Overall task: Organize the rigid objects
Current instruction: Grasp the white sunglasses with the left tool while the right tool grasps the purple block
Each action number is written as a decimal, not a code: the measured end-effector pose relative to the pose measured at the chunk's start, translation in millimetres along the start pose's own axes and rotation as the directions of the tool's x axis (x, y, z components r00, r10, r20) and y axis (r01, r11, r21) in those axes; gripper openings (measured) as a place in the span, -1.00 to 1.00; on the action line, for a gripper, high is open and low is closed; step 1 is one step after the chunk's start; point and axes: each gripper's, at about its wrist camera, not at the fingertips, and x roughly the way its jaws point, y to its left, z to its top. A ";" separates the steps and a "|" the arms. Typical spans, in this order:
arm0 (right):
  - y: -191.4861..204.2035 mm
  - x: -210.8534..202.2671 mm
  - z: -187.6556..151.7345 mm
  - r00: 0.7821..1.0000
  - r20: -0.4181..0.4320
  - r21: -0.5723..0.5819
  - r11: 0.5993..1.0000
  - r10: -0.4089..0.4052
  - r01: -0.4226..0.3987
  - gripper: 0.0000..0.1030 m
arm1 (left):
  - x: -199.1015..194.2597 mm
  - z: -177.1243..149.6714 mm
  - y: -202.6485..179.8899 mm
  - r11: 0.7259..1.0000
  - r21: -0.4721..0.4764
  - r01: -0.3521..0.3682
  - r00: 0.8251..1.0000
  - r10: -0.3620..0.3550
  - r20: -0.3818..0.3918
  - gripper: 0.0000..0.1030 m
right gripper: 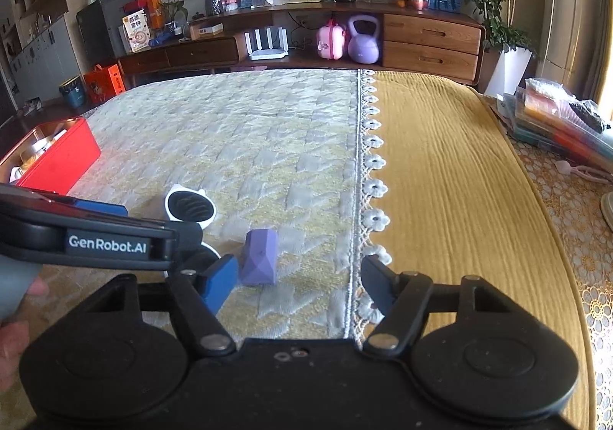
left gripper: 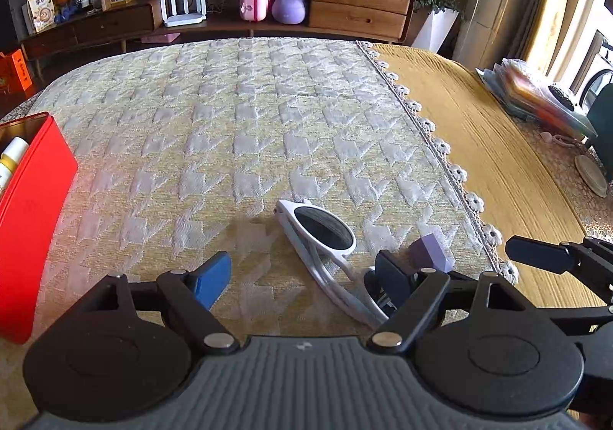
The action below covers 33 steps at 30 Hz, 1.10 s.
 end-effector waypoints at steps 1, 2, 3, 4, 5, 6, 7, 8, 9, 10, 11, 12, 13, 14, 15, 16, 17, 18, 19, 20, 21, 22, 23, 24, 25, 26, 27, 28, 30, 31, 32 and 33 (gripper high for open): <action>1.6 2.8 0.7 1.000 -0.002 -0.007 1.000 -0.002 0.002 0.29 | 1.2 0.0 -0.5 1.000 -0.003 -0.001 1.000 0.001 0.000 0.60; 2.9 4.7 0.7 1.000 -0.003 -0.011 1.000 -0.005 0.005 0.25 | 2.5 0.2 -0.7 1.000 -0.007 0.000 1.000 0.000 -0.002 0.60; 4.3 7.2 0.6 1.000 -0.004 -0.015 1.000 -0.005 0.005 0.22 | 3.8 0.1 -1.2 1.000 -0.012 0.002 1.000 -0.002 -0.003 0.60; 6.5 10.4 0.4 1.000 -0.007 -0.020 1.000 -0.007 0.007 0.21 | 5.3 -0.1 -1.3 1.000 -0.015 0.004 1.000 -0.004 -0.006 0.60; 7.9 12.4 0.1 1.000 -0.008 -0.025 1.000 -0.010 0.010 0.17 | 6.4 -0.7 -1.5 1.000 -0.017 0.006 1.000 -0.006 -0.008 0.57; 9.4 14.2 -0.6 1.000 -0.007 -0.030 0.999 -0.016 0.015 0.11 | 7.1 -0.8 -1.2 1.000 -0.018 0.017 1.000 -0.018 -0.008 0.51; 11.8 15.9 -1.3 1.000 -0.005 -0.035 0.999 -0.022 0.022 0.10 | 7.3 -1.0 -0.8 0.999 -0.019 0.028 1.000 -0.028 -0.005 0.44; 13.1 16.8 -1.4 1.000 0.000 -0.038 0.999 -0.027 0.027 0.08 | 7.2 -1.0 -0.8 0.999 -0.015 0.033 0.999 -0.033 -0.001 0.40; 14.9 17.8 -0.9 1.000 0.005 -0.043 0.999 -0.030 0.031 0.03 | 6.8 -1.3 -0.9 0.999 -0.006 0.040 0.999 -0.040 0.003 0.33; 16.7 18.8 -0.5 0.999 0.008 -0.048 0.998 -0.031 0.032 0.01 | 6.0 -1.6 -0.5 0.999 -0.003 0.051 0.999 -0.051 0.005 0.21; 18.5 19.6 -0.3 0.999 0.012 -0.055 0.998 -0.032 0.032 -0.02 | 6.0 -1.2 -0.3 0.998 0.000 0.065 0.998 -0.065 0.007 0.15; 20.5 20.2 -0.3 0.999 0.016 -0.065 0.997 -0.034 0.035 -0.07 | 5.4 -1.1 0.4 0.997 0.002 0.077 0.997 -0.077 0.006 0.04; 22.5 20.7 -0.4 0.999 0.018 -0.077 0.996 -0.036 0.037 -0.09 | 4.8 -1.3 1.4 0.996 0.001 0.090 0.996 -0.090 0.005 -0.07; 24.5 21.6 -0.8 0.999 0.019 -0.090 0.995 -0.036 0.038 -0.12 | 4.1 -1.5 2.9 0.995 -0.002 0.104 0.995 -0.104 0.004 -0.12; 26.3 21.7 -1.4 0.999 0.021 -0.100 0.994 -0.042 0.044 -0.15 | 3.4 -1.4 4.9 0.993 -0.008 0.116 0.993 -0.116 0.002 -0.21; 27.6 21.8 -1.5 0.999 0.024 -0.108 0.993 -0.045 0.047 -0.17 | 2.5 -1.8 6.8 0.993 -0.010 0.120 0.993 -0.120 0.003 -0.26; 28.8 21.5 -1.4 0.999 0.025 -0.109 0.993 -0.042 0.044 -0.25 | 1.6 -2.2 8.0 0.992 -0.010 0.122 0.992 -0.122 0.006 -0.30; 29.6 21.2 -1.2 0.999 0.025 -0.109 0.993 -0.039 0.042 -0.32 | 0.2 -2.0 10.4 0.992 -0.009 0.124 0.992 -0.124 0.013 -0.38; 30.7 20.5 -1.2 0.999 0.026 -0.110 0.993 -0.039 0.042 -0.36 | -1.3 -2.4 11.3 0.992 -0.007 0.125 0.992 -0.125 0.019 -0.55; 31.4 19.9 -1.2 0.999 0.026 -0.112 0.993 -0.038 0.040 -0.44 | -3.0 -2.3 10.8 0.992 -0.002 0.127 0.992 -0.127 0.024 -0.56; 32.4 19.2 -1.7 0.999 0.028 -0.113 0.993 -0.038 0.041 -0.51 | -4.0 -1.6 10.8 0.993 0.002 0.120 0.992 -0.120 0.022 -0.57; 33.6 18.4 -2.5 0.999 0.032 -0.114 0.992 -0.042 0.045 -0.55 | -5.0 -1.4 11.6 0.993 0.003 0.118 0.993 -0.118 0.024 -0.58; 34.5 17.4 -3.1 0.998 0.033 -0.114 0.992 -0.044 0.047 -0.61 | -6.1 -1.9 12.7 0.993 0.005 0.116 0.993 -0.116 0.027 -0.59; 35.7 16.2 -3.6 0.999 0.034 -0.111 0.993 -0.042 0.045 -0.62 | -8.0 -2.7 13.5 0.994 0.006 0.113 0.993 -0.114 0.029 -0.61; 36.0 14.8 -4.0 0.999 0.039 -0.106 0.993 -0.038 0.042 -0.62 | -9.5 -3.1 15.3 0.993 0.004 0.114 0.993 -0.114 0.030 -0.64; 36.9 12.8 -4.6 0.998 0.043 -0.104 0.994 -0.036 0.041 -0.62 | -10.8 -3.6 17.3 0.993 0.000 0.115 0.993 -0.115 0.030 -0.64; 38.3 9.9 -5.3 0.998 0.048 -0.103 0.994 -0.033 0.038 -0.62 | -12.3 -4.2 20.1 0.993 -0.006 0.115 0.993 -0.115 0.029 -0.66; 39.7 6.8 -5.9 0.998 0.052 -0.101 0.994 -0.027 0.032 -0.62 | -14.1 -5.0 23.3 0.993 -0.012 0.119 0.993 -0.118 0.027 -0.67; 42.9 0.5 -7.1 0.998 0.056 -0.094 0.995 -0.019 0.024 -0.62 | -18.2 -7.4 29.4 0.992 -0.021 0.125 0.992 -0.125 0.025 -0.69; 44.4 -2.4 -8.0 0.999 0.052 -0.089 0.996 -0.014 0.019 -0.62 | -20.4 -8.4 32.1 0.992 -0.026 0.127 0.992 -0.126 0.024 -0.72; 47.3 -5.7 -9.3 0.999 0.047 -0.084 0.996 -0.011 0.015 -0.62 | -22.7 -9.4 34.8 0.991 -0.032 0.131 0.991 -0.131 0.024 -0.74; 49.3 -9.1 -10.5 0.999 0.046 -0.082 0.997 -0.008 0.012 -0.62 | -25.8 -10.7 37.8 0.990 -0.038 0.136 0.991 -0.135 0.023 -0.82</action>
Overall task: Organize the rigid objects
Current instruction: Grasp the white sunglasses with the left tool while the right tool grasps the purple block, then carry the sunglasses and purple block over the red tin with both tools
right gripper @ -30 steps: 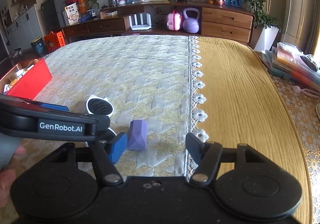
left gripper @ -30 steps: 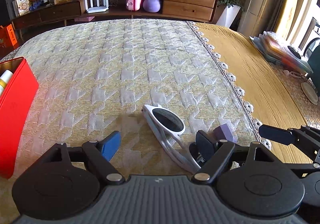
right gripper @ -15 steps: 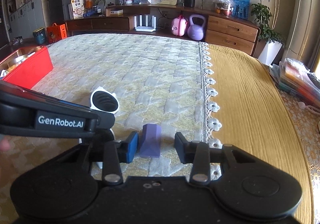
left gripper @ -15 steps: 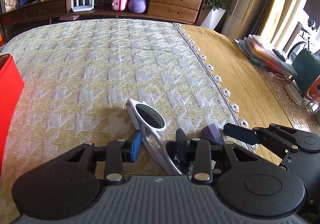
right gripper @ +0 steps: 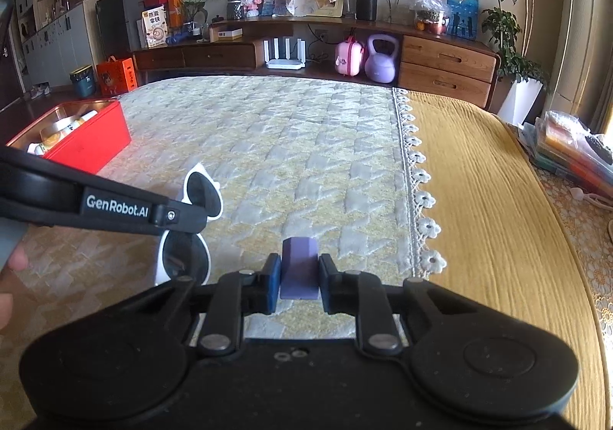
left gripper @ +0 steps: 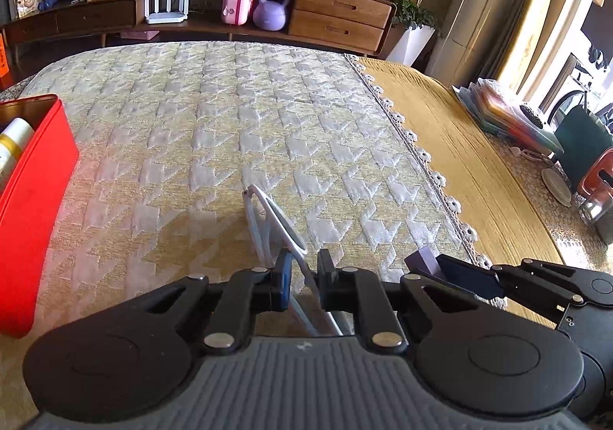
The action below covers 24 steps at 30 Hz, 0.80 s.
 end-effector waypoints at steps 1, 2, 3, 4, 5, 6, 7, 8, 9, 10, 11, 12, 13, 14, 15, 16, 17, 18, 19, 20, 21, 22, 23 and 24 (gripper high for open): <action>2.4 -4.0 -0.5 1.000 0.001 0.001 1.000 0.005 -0.005 -0.62 | -3.3 -1.1 2.2 1.000 -0.002 0.004 1.000 -0.004 0.000 -0.87; 4.2 -7.5 -1.0 1.000 0.001 0.003 1.000 0.009 -0.009 -0.62 | -6.8 -2.9 4.3 1.000 0.000 0.002 1.000 -0.002 -0.004 -0.88; 6.5 -11.0 -2.2 1.000 -0.001 0.006 1.000 0.015 -0.015 -0.62 | -9.2 -4.5 5.9 1.000 0.002 -0.001 1.000 0.001 -0.007 -0.88; 10.0 -14.6 -2.5 1.000 -0.003 0.009 1.000 0.020 -0.020 -0.62 | -11.6 -6.9 8.2 1.000 0.003 0.001 1.000 -0.001 -0.010 -0.88; 12.6 -17.8 -2.8 1.000 -0.005 0.010 1.000 0.022 -0.022 -0.62 | -14.5 -9.1 10.7 1.000 0.002 0.003 1.000 -0.003 -0.013 -0.88; 15.7 -21.0 -3.1 1.000 -0.006 0.010 1.000 0.023 -0.023 -0.62 | -17.6 -10.9 13.0 1.000 -0.001 0.002 1.000 -0.002 -0.015 -0.88; 18.5 -24.4 -2.8 1.000 -0.005 0.009 1.000 0.023 -0.023 -0.62 | -21.5 -12.7 15.7 1.000 -0.006 0.003 1.000 -0.003 -0.016 -0.88; 21.0 -27.7 -2.2 1.000 -0.005 0.009 1.000 0.024 -0.024 -0.62 | -25.4 -13.9 18.2 1.000 -0.010 0.005 1.000 -0.006 -0.015 -0.88; 23.8 -31.1 -1.2 1.000 -0.005 0.010 1.000 0.027 -0.026 -0.62 | -31.2 -15.5 22.2 1.000 -0.014 0.007 1.000 -0.008 -0.012 -0.88; 27.6 -35.2 -0.1 1.000 -0.003 0.010 0.999 0.030 -0.030 -0.62 | -35.9 -16.2 24.9 1.000 -0.016 0.007 1.000 -0.007 -0.010 -0.88; 30.8 -39.5 1.3 0.999 -0.001 0.012 0.999 0.034 -0.034 -0.62 | -41.5 -17.0 28.3 1.000 -0.022 0.007 1.000 -0.007 -0.009 -0.88; 34.0 -43.3 2.7 0.999 0.000 0.012 0.999 0.035 -0.035 -0.62 | -46.9 -17.5 31.3 1.000 -0.028 0.010 1.000 -0.010 -0.008 -0.88; 37.9 -47.4 4.0 0.999 0.002 0.012 0.999 0.038 -0.038 -0.62 | -52.8 -17.8 34.5 0.999 -0.034 0.013 1.000 -0.014 -0.008 -0.88; 40.8 -51.0 5.7 0.999 0.003 0.014 0.999 0.039 -0.039 -0.62 | -58.5 -18.1 37.0 0.999 -0.036 0.014 1.000 -0.014 -0.005 -0.88; 44.5 -54.8 7.1 0.999 0.003 0.015 0.999 0.042 -0.042 -0.62 | -65.2 -18.7 39.9 0.999 -0.039 0.012 1.000 -0.012 -0.002 -0.88; 48.7 -59.1 8.9 0.999 0.004 0.016 0.999 0.045 -0.045 -0.62 | -71.5 -19.3 42.8 0.999 -0.040 0.011 1.000 -0.011 0.000 -0.88; 53.6 -64.0 10.6 0.999 0.007 0.017 0.999 0.049 -0.049 -0.62 | -77.3 -19.5 45.8 0.999 -0.041 0.010 1.000 -0.010 0.001 -0.88; 57.4 -67.7 12.5 0.999 0.011 0.014 0.999 0.051 -0.052 -0.62 | -84.3 -19.9 50.0 0.999 -0.043 0.009 1.000 -0.009 0.006 -0.88; 63.5 -72.9 13.9 0.998 0.014 0.008 0.999 0.053 -0.053 -0.62 | -91.2 -20.0 53.8 0.999 -0.043 0.013 1.000 -0.012 0.010 -0.88; 68.2 -76.3 15.9 0.998 0.014 0.007 0.998 0.057 -0.057 -0.62 | -97.3 -20.0 57.5 0.999 -0.044 0.016 1.000 -0.015 0.015 -0.88; 72.3 -79.3 17.9 0.998 0.016 0.005 0.998 0.061 -0.061 -0.62 | -104.6 -19.5 62.0 0.999 -0.045 0.012 1.000 -0.011 0.021 -0.88; 78.4 -82.7 19.1 0.998 0.019 0.000 0.998 0.064 -0.064 -0.62 | -110.8 -19.5 65.8 0.999 -0.044 0.008 1.000 -0.007 0.025 -0.88; 84.4 -86.0 21.8 0.997 0.023 -0.008 0.998 0.068 -0.068 -0.62 | -118.0 -19.3 70.5 0.999 -0.044 0.007 0.999 -0.006 0.031 -0.88; 90.5 -88.9 24.5 0.997 0.026 -0.016 0.997 0.072 -0.072 -0.62 | -124.5 -19.2 74.8 0.999 -0.046 0.006 0.999 -0.004 0.037 -0.88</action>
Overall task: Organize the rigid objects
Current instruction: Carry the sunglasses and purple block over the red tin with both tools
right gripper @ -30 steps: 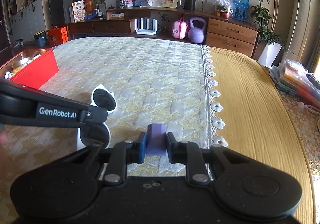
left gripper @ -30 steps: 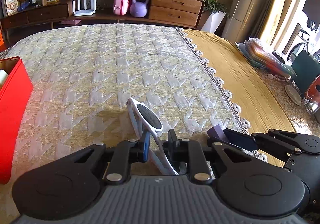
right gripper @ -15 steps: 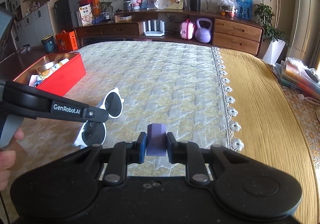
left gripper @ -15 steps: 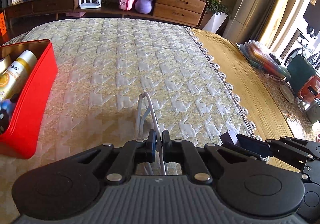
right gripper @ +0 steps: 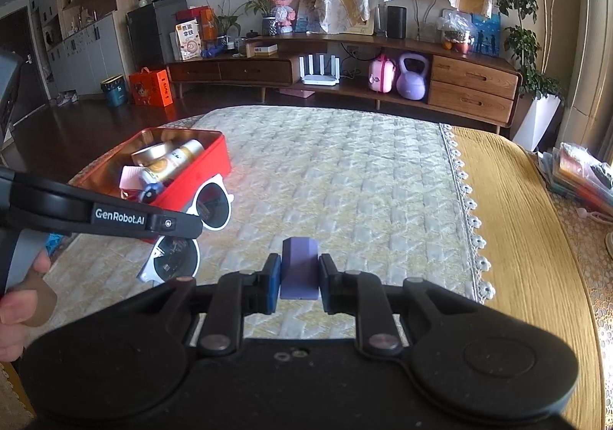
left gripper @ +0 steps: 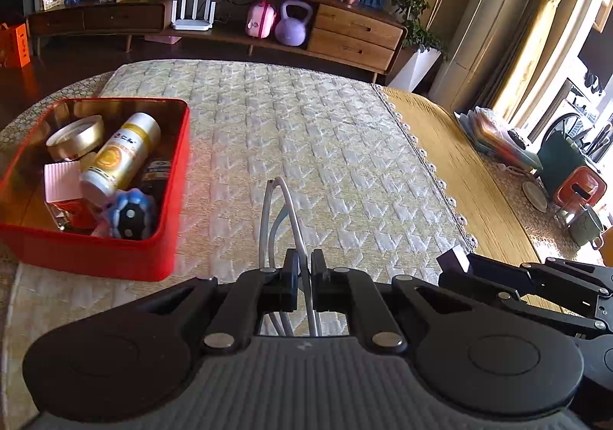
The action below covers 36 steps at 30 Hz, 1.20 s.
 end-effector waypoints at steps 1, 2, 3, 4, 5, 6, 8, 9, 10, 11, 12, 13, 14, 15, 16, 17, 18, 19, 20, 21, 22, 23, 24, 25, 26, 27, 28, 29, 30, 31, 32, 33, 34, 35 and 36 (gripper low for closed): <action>6.8 -2.5 3.6 1.000 0.003 -0.005 1.000 0.004 -0.004 -0.62 | -5.9 1.0 4.0 1.000 0.001 -0.004 1.000 0.004 0.005 -0.88; 12.9 -4.8 7.8 1.000 0.008 -0.010 1.000 0.013 -0.013 -0.62 | -12.4 2.0 8.0 1.000 0.003 -0.009 1.000 0.009 0.011 -0.88; 18.0 -6.5 10.7 1.000 0.013 -0.017 1.000 0.019 -0.019 -0.62 | -17.5 3.1 11.9 1.000 0.003 -0.012 1.000 0.012 0.016 -0.88; 24.7 -8.5 13.8 1.000 0.019 -0.026 0.999 0.022 -0.021 -0.62 | -23.7 4.6 16.8 1.000 0.000 -0.015 1.000 0.015 0.023 -0.88; 30.6 -9.9 16.8 0.999 0.024 -0.034 0.999 0.026 -0.025 -0.62 | -29.6 6.3 21.8 1.000 -0.001 -0.018 0.999 0.018 0.030 -0.88; 36.3 -11.0 20.4 0.999 0.027 -0.040 0.999 0.031 -0.030 -0.62 | -35.3 7.5 26.7 1.000 0.000 -0.023 0.999 0.023 0.038 -0.88; 46.3 -12.3 26.3 0.999 0.032 -0.046 0.998 0.041 -0.039 -0.62 | -46.0 10.5 36.5 1.000 0.000 -0.029 0.998 0.029 0.053 -0.88; 51.3 -12.4 29.2 0.998 0.034 -0.049 0.998 0.046 -0.045 -0.61 | -50.5 12.3 41.3 0.999 -0.001 -0.033 0.998 0.033 0.059 -0.88; 56.5 -12.0 32.1 0.998 0.036 -0.053 0.997 0.051 -0.049 -0.61 | -55.0 14.2 46.1 0.999 0.001 -0.038 0.997 0.038 0.066 -0.88; 62.8 -11.0 35.8 0.998 0.038 -0.056 0.997 0.055 -0.053 -0.61 | -58.8 15.9 50.7 0.999 0.003 -0.045 0.996 0.045 0.072 -0.88; 67.5 -10.1 38.9 0.997 0.040 -0.060 0.997 0.059 -0.056 -0.61 | -62.8 18.1 56.4 0.999 0.003 -0.053 0.995 0.053 0.079 -0.88; 72.3 -8.8 42.1 0.997 0.042 -0.066 0.996 0.063 -0.060 -0.61 | -66.1 19.1 61.8 0.998 0.002 -0.059 0.995 0.058 0.084 -0.88; 77.5 -6.9 45.4 0.997 0.044 -0.073 0.995 0.066 -0.063 -0.61 | -69.1 20.6 68.1 0.998 0.003 -0.068 0.994 0.067 0.086 -0.88; 82.9 -4.9 48.6 0.997 0.047 -0.080 0.995 0.069 -0.065 -0.61 | -71.0 21.5 73.4 0.997 0.002 -0.076 0.993 0.075 0.087 -0.88; 88.9 -2.7 51.9 0.996 0.049 -0.088 0.994 0.073 -0.068 -0.62 | -73.0 22.8 80.1 0.996 0.000 -0.084 0.992 0.084 0.089 -0.88; 95.1 0.5 55.6 0.996 0.052 -0.095 0.993 0.078 -0.073 -0.62 | -74.6 24.3 87.2 0.996 -0.002 -0.092 0.992 0.092 0.090 -0.88; 101.2 3.4 58.6 0.995 0.056 -0.103 0.992 0.083 -0.077 -0.61 | -75.8 25.7 93.7 0.995 -0.005 -0.101 0.991 0.101 0.093 -0.88; 106.3 6.2 61.6 0.994 0.059 -0.110 0.991 0.087 -0.080 -0.61 | -76.7 27.7 99.6 0.994 -0.006 -0.110 0.989 0.110 0.095 -0.88; 110.6 9.3 64.4 0.994 0.059 -0.115 0.990 0.090 -0.083 -0.61 | -77.4 29.9 105.5 0.993 -0.008 -0.119 0.988 0.119 0.096 -0.88; 116.4 13.2 67.2 0.994 0.059 -0.119 0.989 0.093 -0.085 -0.61 | -78.2 32.0 114.2 0.992 -0.010 -0.127 0.987 0.127 0.098 -0.88; 120.6 17.4 69.4 0.994 0.060 -0.122 0.989 0.094 -0.086 -0.61 | -78.1 34.4 120.4 0.991 -0.012 -0.134 0.986 0.135 0.101 -0.88; 125.3 22.8 71.2 0.994 0.059 -0.128 0.988 0.095 -0.087 -0.61 | -77.7 37.0 126.5 0.990 -0.014 -0.144 0.984 0.144 0.103 -0.88; 128.8 27.7 73.6 0.994 0.060 -0.131 0.988 0.096 -0.088 -0.61 | -77.2 39.7 134.6 0.988 -0.016 -0.153 0.982 0.154 0.105 -0.88; 132.0 32.8 75.8 0.994 0.060 -0.133 0.987 0.096 -0.087 -0.61 | -75.9 42.5 141.4 0.987 -0.016 -0.161 0.981 0.162 0.108 -0.88; 135.7 39.0 77.7 0.994 0.059 -0.134 0.987 0.094 -0.085 -0.61 | -73.7 45.8 147.3 0.985 -0.012 -0.173 0.979 0.173 0.111 -0.88; 138.3 45.1 79.6 0.994 0.058 -0.136 0.987 0.093 -0.084 -0.61 | -70.8 49.8 153.8 0.982 -0.013 -0.188 0.976 0.188 0.113 -0.88; 140.6 51.3 81.4 0.994 0.057 -0.139 0.987 0.091 -0.083 -0.61 | -67.3 53.6 160.6 0.981 -0.019 -0.193 0.975 0.194 0.111 -0.88; 143.2 58.6 82.0 0.995 0.055 -0.138 0.987 0.087 -0.079 -0.61 | -62.8 57.9 168.0 0.981 -0.024 -0.192 0.975 0.194 0.106 -0.88; 144.6 65.7 83.8 0.995 0.049 -0.132 0.988 0.085 -0.078 -0.61 | -58.8 60.1 173.9 0.979 -0.029 -0.203 0.973 0.205 0.107 -0.88; 145.9 72.9 84.5 0.995 0.043 -0.125 0.989 0.086 -0.080 -0.61 | -54.6 62.6 178.0 0.975 -0.028 -0.219 0.969 0.221 0.106 -0.88; 146.5 80.1 85.7 0.996 0.037 -0.120 0.990 0.084 -0.079 -0.61 | -49.7 65.1 182.0 0.973 -0.023 -0.228 0.968 0.229 0.103 -0.88; 147.9 86.8 86.7 0.996 0.029 -0.121 0.990 0.080 -0.076 -0.61 | -45.7 66.7 185.0 0.973 -0.021 -0.232 0.967 0.233 0.102 -0.88; 149.6 94.4 87.0 0.997 0.021 -0.124 0.990 0.073 -0.070 -0.61 | -40.1 67.5 188.0 0.972 -0.025 -0.232 0.968 0.233 0.096 -0.88; 151.3 102.3 87.7 0.997 0.017 -0.127 0.990 0.069 -0.067 -0.61 | -34.9 68.5 190.8 0.973 -0.030 -0.231 0.969 0.232 0.088 -0.88; 152.1 108.7 88.0 0.998 0.011 -0.127 0.990 0.068 -0.066 -0.61 | -29.8 69.0 192.6 0.973 -0.029 -0.228 0.970 0.230 0.084 -0.88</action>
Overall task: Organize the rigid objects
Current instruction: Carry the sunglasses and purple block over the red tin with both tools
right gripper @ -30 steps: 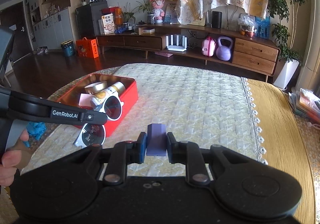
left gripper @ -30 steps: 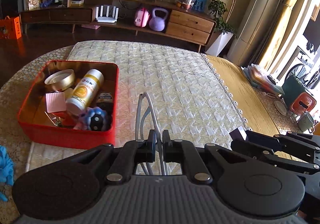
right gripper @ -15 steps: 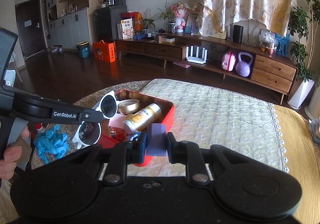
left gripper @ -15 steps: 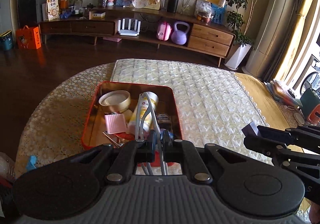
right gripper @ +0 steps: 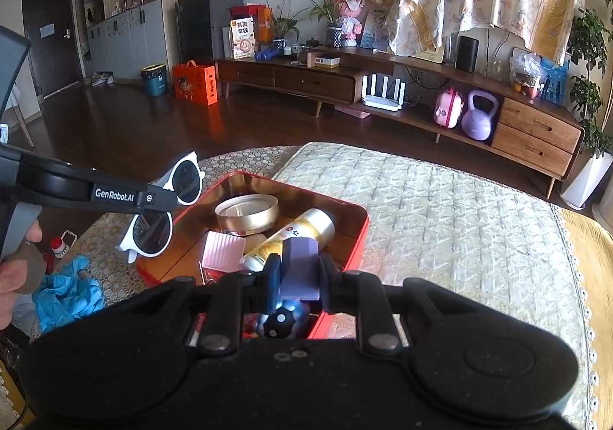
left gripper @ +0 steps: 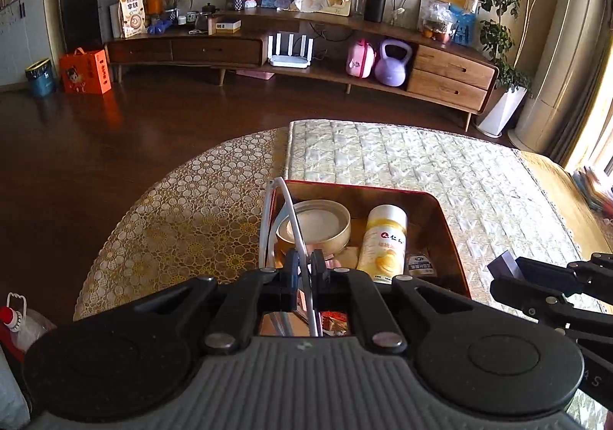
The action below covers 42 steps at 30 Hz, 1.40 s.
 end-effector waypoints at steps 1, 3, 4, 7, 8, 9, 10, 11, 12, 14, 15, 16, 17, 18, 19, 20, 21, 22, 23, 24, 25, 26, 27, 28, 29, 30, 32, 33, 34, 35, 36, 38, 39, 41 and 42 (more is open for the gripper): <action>0.3 6.2 0.4 1.000 -0.007 0.002 1.000 -0.003 0.003 -0.61 | 4.5 -0.4 -0.2 1.000 0.005 0.004 1.000 -0.004 -0.002 -0.88; 0.5 18.9 0.1 1.000 -0.019 0.010 1.000 -0.012 0.012 -0.62 | 13.7 -2.6 -2.4 1.000 0.023 0.008 1.000 -0.008 -0.011 -0.88; 0.1 24.4 -0.1 1.000 -0.026 0.016 1.000 -0.015 0.015 -0.62 | 17.1 -3.7 -4.2 0.999 0.032 0.008 1.000 -0.008 -0.013 -0.88; -0.2 41.1 -0.1 0.999 -0.048 0.038 0.999 -0.018 0.019 -0.62 | 27.6 -9.2 -8.7 0.998 0.056 0.017 0.999 -0.016 -0.028 -0.88; -0.1 45.0 -0.4 0.998 -0.054 0.041 0.999 -0.019 0.021 -0.62 | 30.7 -11.6 -10.2 0.998 0.064 0.019 0.999 -0.016 -0.034 -0.88; 0.6 49.9 -0.7 0.998 -0.060 0.043 0.999 -0.021 0.023 -0.62 | 33.7 -14.4 -12.3 0.997 0.075 0.015 0.999 -0.012 -0.038 -0.88; 1.0 53.2 -1.4 0.998 -0.066 0.042 0.999 -0.021 0.024 -0.62 | 36.1 -16.9 -13.2 0.997 0.080 0.014 0.999 -0.010 -0.042 -0.88; 0.9 56.4 -2.1 0.997 -0.070 0.041 0.999 -0.023 0.026 -0.62 | 36.4 -18.9 -14.1 0.996 0.084 0.012 0.999 -0.009 -0.036 -0.88; 1.5 58.5 -2.8 0.997 -0.072 0.041 0.999 -0.024 0.027 -0.62 | 36.9 -20.3 -14.9 0.996 0.088 0.013 0.999 -0.010 -0.035 -0.88; 1.8 62.3 -5.2 0.997 -0.081 0.047 0.999 -0.015 0.019 -0.62 | 37.4 -21.5 -14.9 0.996 0.090 0.012 1.000 -0.010 -0.028 -0.88; 2.9 64.0 -6.3 0.996 -0.087 0.044 0.999 -0.014 0.018 -0.62 | 37.0 -22.1 -14.7 0.996 0.089 0.014 1.000 -0.011 -0.027 -0.88; 3.6 65.1 -8.3 0.996 -0.093 0.038 0.999 -0.015 0.019 -0.62 | 36.8 -22.4 -14.0 0.996 0.087 0.016 1.000 -0.014 -0.026 -0.88; 4.2 65.5 -10.0 0.995 -0.096 0.035 0.999 -0.014 0.017 -0.62 | 36.4 -22.8 -13.5 0.996 0.084 0.017 1.000 -0.015 -0.025 -0.88; 4.7 66.0 -11.8 0.995 -0.100 0.033 0.999 -0.012 0.015 -0.61 | 36.2 -23.1 -12.7 0.997 0.081 0.014 1.000 -0.012 -0.023 -0.88; 5.6 64.9 -13.3 0.995 -0.101 0.032 0.999 -0.015 0.018 -0.61 | 36.0 -23.8 -11.9 0.997 0.077 0.006 1.000 -0.005 -0.022 -0.88; 5.7 63.6 -14.2 0.995 -0.098 0.031 0.999 -0.015 0.018 -0.61 | 36.2 -24.4 -10.9 0.998 0.068 -0.002 1.000 0.004 -0.022 -0.88; 5.7 62.7 -14.3 0.995 -0.098 0.034 0.999 -0.009 0.013 -0.61 | 36.4 -24.7 -10.1 0.998 0.060 -0.010 1.000 0.011 -0.023 -0.88; 5.3 61.5 -14.5 0.995 -0.100 0.038 0.999 -0.004 0.008 -0.60 | 36.6 -25.0 -8.9 0.999 0.049 -0.018 0.999 0.019 -0.026 -0.88; 4.9 59.8 -14.7 0.995 -0.100 0.041 0.999 -0.002 0.006 -0.60 | 37.3 -24.9 -6.7 0.999 0.035 -0.020 0.999 0.022 -0.031 -0.88; 3.9 58.4 -14.4 0.995 -0.100 0.042 0.999 0.001 0.003 -0.59 | 37.6 -25.2 -5.2 0.999 0.027 -0.021 0.999 0.022 -0.033 -0.87; 3.4 56.5 -14.2 0.995 -0.098 0.043 0.999 0.007 -0.003 -0.59 | 37.4 -25.3 -4.2 1.000 0.022 -0.018 0.999 0.019 -0.034 -0.87; 2.9 54.5 -13.7 0.995 -0.096 0.044 0.999 0.013 -0.008 -0.57 | 37.2 -25.2 -3.3 1.000 0.018 -0.017 0.999 0.017 -0.036 -0.87; 2.8 52.3 -14.1 0.995 -0.094 0.046 0.999 0.015 -0.011 -0.55 | 36.8 -25.3 -3.0 1.000 0.013 -0.016 0.999 0.017 -0.040 -0.86; 2.4 50.5 -13.4 0.996 -0.093 0.047 0.999 0.018 -0.013 -0.54 | 36.1 -25.4 -3.1 1.000 0.005 -0.016 0.999 0.017 -0.045 -0.85; 2.5 48.1 -13.4 0.996 -0.091 0.048 0.999 0.023 -0.018 -0.53 | 35.5 -25.7 -3.0 1.000 -0.004 -0.013 0.999 0.013 -0.051 -0.84; 2.7 45.9 -13.8 0.995 -0.091 0.047 0.999 0.025 -0.021 -0.51 | 35.0 -26.4 -2.4 1.000 -0.013 -0.008 0.998 0.007 -0.057 -0.81; 3.8 42.1 -13.6 0.995 -0.092 0.047 0.999 0.030 -0.026 -0.49 | 33.2 -29.0 -1.3 1.000 -0.026 0.004 0.998 -0.006 -0.065 -0.81; 3.8 39.6 -14.2 0.995 -0.093 0.048 0.998 0.036 -0.031 -0.48 | 31.7 -30.2 -1.4 1.000 -0.028 0.009 0.998 -0.011 -0.068 -0.80; 4.9 37.5 -13.9 0.995 -0.094 0.049 0.998 0.038 -0.033 -0.47 | 30.4 -31.3 -1.6 1.000 -0.029 0.011 0.997 -0.013 -0.070 -0.80; 4.8 35.0 -14.2 0.995 -0.094 0.051 0.998 0.038 -0.034 -0.46 | 28.9 -32.9 -1.9 0.999 -0.032 0.013 0.997 -0.015 -0.074 -0.80; 4.3 32.2 -13.9 0.995 -0.093 0.056 0.998 0.044 -0.039 -0.44 | 27.5 -33.9 -2.1 0.999 -0.035 0.011 0.997 -0.013 -0.077 -0.80; 3.6 26.0 -14.0 0.994 -0.092 0.063 0.997 0.057 -0.051 -0.41 | 23.7 -35.9 -3.1 0.999 -0.038 0.010 0.996 -0.013 -0.085 -0.80; 3.2 22.3 -13.9 0.994 -0.088 0.066 0.996 0.059 -0.054 -0.38 | 21.6 -36.9 -3.4 0.999 -0.038 0.011 0.996 -0.014 -0.085 -0.76; 2.7 15.3 -13.6 0.994 -0.081 0.070 0.995 0.071 -0.065 -0.34 | 15.7 -38.9 -4.2 0.999 -0.040 0.016 0.996 -0.019 -0.082 -0.69; 2.7 11.0 -13.4 0.994 -0.076 0.072 0.995 0.075 -0.069 -0.32 | 12.9 -39.8 -4.7 0.999 -0.040 0.019 0.996 -0.022 -0.081 -0.66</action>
